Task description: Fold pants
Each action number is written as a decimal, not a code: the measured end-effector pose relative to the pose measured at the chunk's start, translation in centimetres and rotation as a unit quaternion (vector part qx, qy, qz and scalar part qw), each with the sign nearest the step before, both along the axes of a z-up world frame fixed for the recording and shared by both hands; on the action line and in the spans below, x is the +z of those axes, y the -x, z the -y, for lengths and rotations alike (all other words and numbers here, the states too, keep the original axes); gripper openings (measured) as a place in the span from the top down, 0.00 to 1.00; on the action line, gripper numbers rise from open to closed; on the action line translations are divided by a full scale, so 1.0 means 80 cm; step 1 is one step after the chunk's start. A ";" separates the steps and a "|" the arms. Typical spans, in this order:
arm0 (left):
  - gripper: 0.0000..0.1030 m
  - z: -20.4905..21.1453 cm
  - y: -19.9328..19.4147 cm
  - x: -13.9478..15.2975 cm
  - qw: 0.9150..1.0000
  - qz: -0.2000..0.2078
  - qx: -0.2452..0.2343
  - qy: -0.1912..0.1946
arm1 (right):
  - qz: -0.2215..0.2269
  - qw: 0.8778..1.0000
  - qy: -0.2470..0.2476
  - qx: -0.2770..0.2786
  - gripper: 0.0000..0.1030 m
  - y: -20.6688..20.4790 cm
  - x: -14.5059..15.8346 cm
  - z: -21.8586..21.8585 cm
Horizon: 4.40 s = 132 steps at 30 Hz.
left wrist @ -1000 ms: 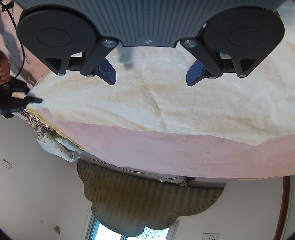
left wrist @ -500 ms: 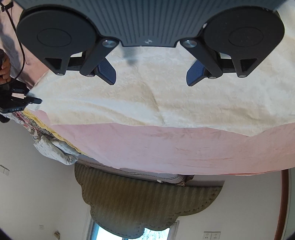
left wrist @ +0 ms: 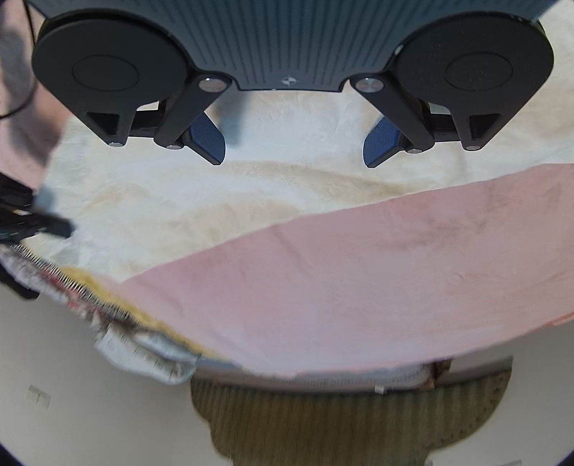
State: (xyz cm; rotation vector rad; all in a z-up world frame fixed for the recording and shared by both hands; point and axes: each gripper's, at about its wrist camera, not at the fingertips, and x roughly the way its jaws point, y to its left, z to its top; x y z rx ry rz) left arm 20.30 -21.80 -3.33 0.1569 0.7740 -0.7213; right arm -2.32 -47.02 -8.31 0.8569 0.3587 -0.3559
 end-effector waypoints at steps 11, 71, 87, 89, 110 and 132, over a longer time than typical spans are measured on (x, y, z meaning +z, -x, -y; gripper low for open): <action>0.07 -0.086 0.005 0.053 0.990 0.096 0.098 0.039 | 0.017 0.986 0.160 0.047 0.89 -0.018 0.066 -0.068; 0.33 -0.326 -0.040 0.011 0.927 -0.044 0.294 0.229 | -0.005 0.766 0.464 0.446 0.88 -0.107 -0.006 -0.499; 0.16 -0.261 0.026 0.052 0.946 0.182 0.267 0.033 | 0.005 0.784 0.350 0.514 0.66 -0.095 0.049 -0.423; 0.16 -0.250 0.027 0.050 0.953 0.177 0.246 0.026 | 0.018 0.804 0.336 0.491 0.64 -0.092 0.071 -0.387; 0.12 -0.210 0.052 -0.006 0.979 0.139 0.119 -0.085 | -0.100 0.853 0.329 0.393 0.64 -0.160 0.054 -0.289; 0.06 -0.188 0.081 -0.024 0.984 0.126 0.109 -0.065 | -0.144 0.795 0.517 0.281 0.42 -0.054 -0.004 -0.319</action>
